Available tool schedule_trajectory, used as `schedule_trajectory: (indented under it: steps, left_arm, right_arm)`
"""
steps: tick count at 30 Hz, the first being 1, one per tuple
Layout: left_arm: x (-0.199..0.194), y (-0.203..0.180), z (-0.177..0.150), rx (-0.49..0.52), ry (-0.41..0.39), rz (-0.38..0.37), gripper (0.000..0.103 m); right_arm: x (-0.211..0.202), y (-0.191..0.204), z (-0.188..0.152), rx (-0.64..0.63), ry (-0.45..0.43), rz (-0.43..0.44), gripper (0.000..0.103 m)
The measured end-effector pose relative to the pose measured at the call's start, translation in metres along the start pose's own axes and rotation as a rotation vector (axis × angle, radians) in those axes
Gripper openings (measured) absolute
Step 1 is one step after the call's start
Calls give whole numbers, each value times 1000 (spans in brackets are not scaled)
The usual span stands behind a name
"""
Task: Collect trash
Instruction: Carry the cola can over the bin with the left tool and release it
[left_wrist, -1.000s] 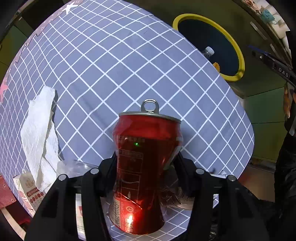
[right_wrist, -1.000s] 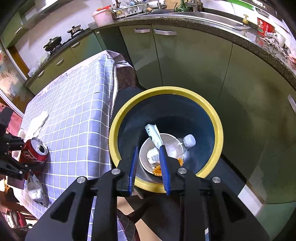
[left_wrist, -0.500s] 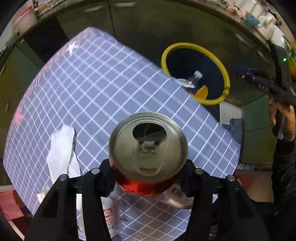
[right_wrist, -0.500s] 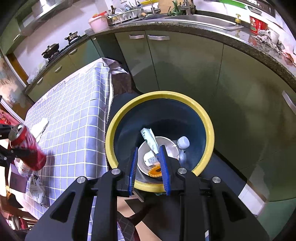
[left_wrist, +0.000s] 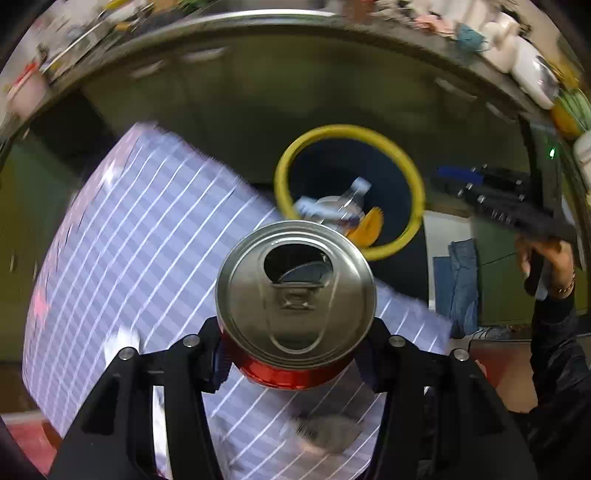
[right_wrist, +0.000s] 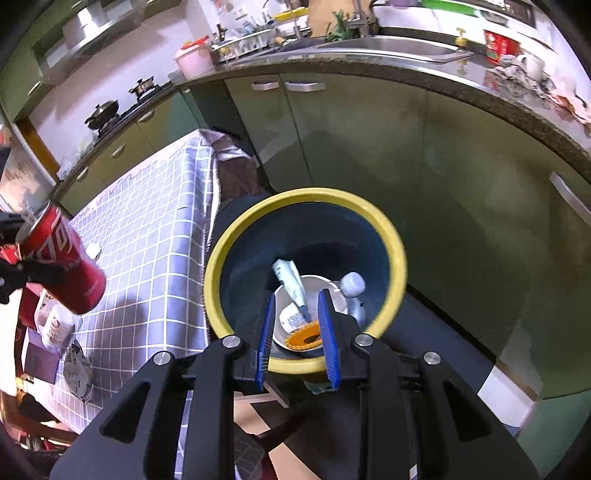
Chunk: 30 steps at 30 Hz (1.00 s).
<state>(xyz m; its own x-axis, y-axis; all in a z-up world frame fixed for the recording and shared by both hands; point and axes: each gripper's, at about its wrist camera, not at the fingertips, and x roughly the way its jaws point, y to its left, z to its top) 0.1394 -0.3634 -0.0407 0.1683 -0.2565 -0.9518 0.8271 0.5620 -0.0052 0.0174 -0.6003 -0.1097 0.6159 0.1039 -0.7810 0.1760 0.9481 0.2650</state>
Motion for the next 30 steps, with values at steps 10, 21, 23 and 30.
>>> schedule_trajectory:
  steps: [10, 21, 23, 30]
  left_arm:
    - [61, -56, 105, 109, -45, -60, 52]
    - [49, -40, 106, 60, -108, -64, 74]
    - [31, -31, 90, 51, -127, -57, 74]
    - [-34, 14, 12, -81, -218, -60, 81]
  right_arm:
    - [-27, -41, -15, 85, -23, -50, 24]
    - [-34, -53, -25, 110, -18, -48, 24]
    - [-32, -44, -25, 91, -10, -32, 24]
    - [-28, 7, -25, -26, 22, 9, 45]
